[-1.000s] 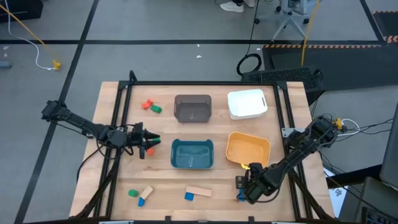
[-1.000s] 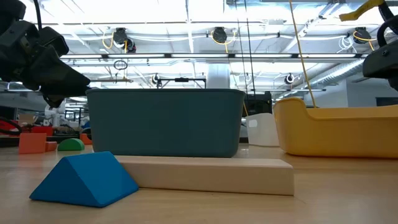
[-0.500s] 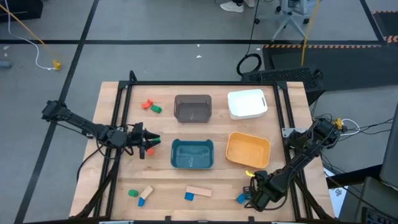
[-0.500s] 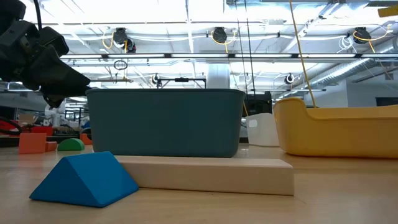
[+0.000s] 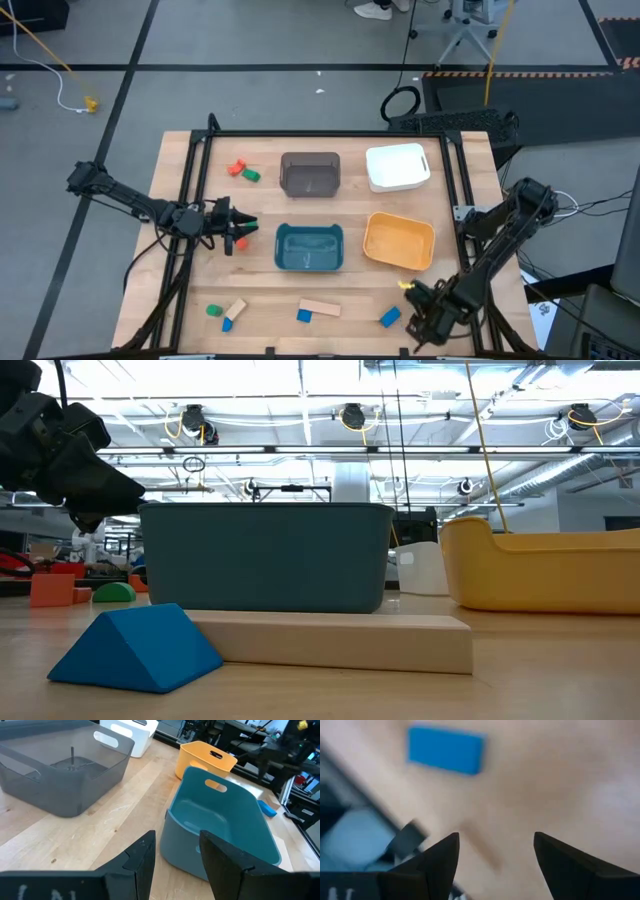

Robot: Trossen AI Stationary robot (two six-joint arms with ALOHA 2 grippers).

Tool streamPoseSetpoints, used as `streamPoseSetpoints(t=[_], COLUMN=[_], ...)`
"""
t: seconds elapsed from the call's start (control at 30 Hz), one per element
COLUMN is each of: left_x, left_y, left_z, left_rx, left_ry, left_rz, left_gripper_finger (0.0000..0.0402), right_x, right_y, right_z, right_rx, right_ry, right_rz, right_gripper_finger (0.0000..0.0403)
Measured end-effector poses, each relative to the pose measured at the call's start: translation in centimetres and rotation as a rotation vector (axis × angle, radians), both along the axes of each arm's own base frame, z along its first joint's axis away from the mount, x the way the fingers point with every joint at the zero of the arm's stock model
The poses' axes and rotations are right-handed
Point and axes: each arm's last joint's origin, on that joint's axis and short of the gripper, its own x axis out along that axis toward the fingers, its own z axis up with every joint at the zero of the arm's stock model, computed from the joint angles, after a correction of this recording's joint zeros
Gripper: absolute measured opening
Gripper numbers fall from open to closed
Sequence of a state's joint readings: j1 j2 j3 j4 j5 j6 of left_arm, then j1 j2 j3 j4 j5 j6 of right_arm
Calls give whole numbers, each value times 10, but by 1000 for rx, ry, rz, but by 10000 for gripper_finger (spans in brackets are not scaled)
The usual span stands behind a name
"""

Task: Sort & place blocks by color
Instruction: Put the right brown block into the white bin

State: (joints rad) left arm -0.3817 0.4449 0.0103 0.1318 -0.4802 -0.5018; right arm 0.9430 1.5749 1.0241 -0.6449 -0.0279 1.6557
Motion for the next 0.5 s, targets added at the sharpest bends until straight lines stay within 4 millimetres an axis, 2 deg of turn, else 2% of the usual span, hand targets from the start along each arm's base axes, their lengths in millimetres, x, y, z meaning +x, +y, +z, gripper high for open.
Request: streamPoseSetpoints(t=[0.27, 0.5], left_x=[0, 0], left_y=[0, 0], left_z=[0, 0], left_rx=[0, 0], left_ry=[0, 0], left_rz=[0, 0], left_gripper_finger=[154, 154], right_x=[-12, -26], right_y=[27, 37], right_z=[-26, -26], right_rx=[-43, -73], right_ry=[-45, -125], right_rz=[207, 256], right_gripper_finger=[249, 249])
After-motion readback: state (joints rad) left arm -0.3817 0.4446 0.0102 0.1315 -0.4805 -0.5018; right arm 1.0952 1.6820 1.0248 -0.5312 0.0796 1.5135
